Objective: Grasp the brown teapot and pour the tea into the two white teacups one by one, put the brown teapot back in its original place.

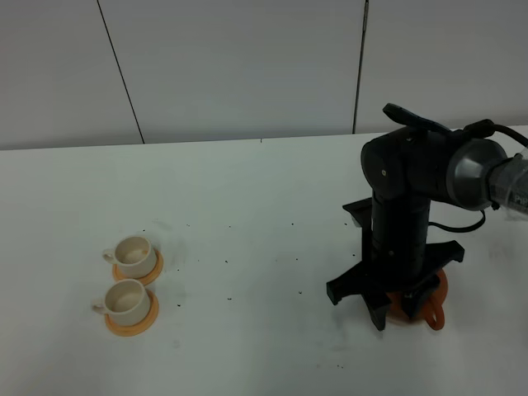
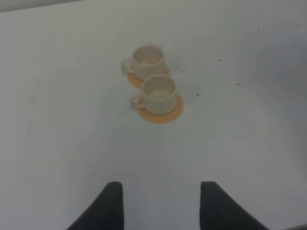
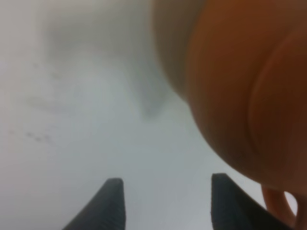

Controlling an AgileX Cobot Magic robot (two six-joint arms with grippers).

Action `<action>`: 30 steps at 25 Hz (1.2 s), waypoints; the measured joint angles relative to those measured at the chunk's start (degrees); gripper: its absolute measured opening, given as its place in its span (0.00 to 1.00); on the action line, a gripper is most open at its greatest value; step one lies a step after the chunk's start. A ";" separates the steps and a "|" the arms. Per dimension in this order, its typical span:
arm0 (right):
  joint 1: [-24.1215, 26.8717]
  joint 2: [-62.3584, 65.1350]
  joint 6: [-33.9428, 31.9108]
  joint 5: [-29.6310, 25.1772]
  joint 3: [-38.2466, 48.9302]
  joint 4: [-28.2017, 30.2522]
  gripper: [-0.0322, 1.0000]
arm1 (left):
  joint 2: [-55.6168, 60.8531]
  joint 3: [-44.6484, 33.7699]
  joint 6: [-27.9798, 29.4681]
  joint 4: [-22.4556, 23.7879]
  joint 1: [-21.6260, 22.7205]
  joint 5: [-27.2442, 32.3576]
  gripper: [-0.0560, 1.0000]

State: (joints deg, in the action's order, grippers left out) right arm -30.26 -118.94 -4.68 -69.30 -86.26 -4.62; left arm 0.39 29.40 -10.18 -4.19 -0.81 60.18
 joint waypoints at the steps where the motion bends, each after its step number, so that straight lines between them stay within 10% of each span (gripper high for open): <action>1: 0.05 0.00 0.08 0.00 -0.72 -0.13 0.42 | 0.00 0.00 0.00 0.00 0.00 0.00 0.46; 30: 0.15 8.92 -4.30 -0.28 5.54 11.30 0.42 | 0.00 0.00 0.00 0.00 0.00 0.00 0.46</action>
State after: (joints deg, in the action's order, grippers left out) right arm -30.11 -110.02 -8.98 -69.58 -80.72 6.68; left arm 0.39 29.40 -10.18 -4.19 -0.81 60.18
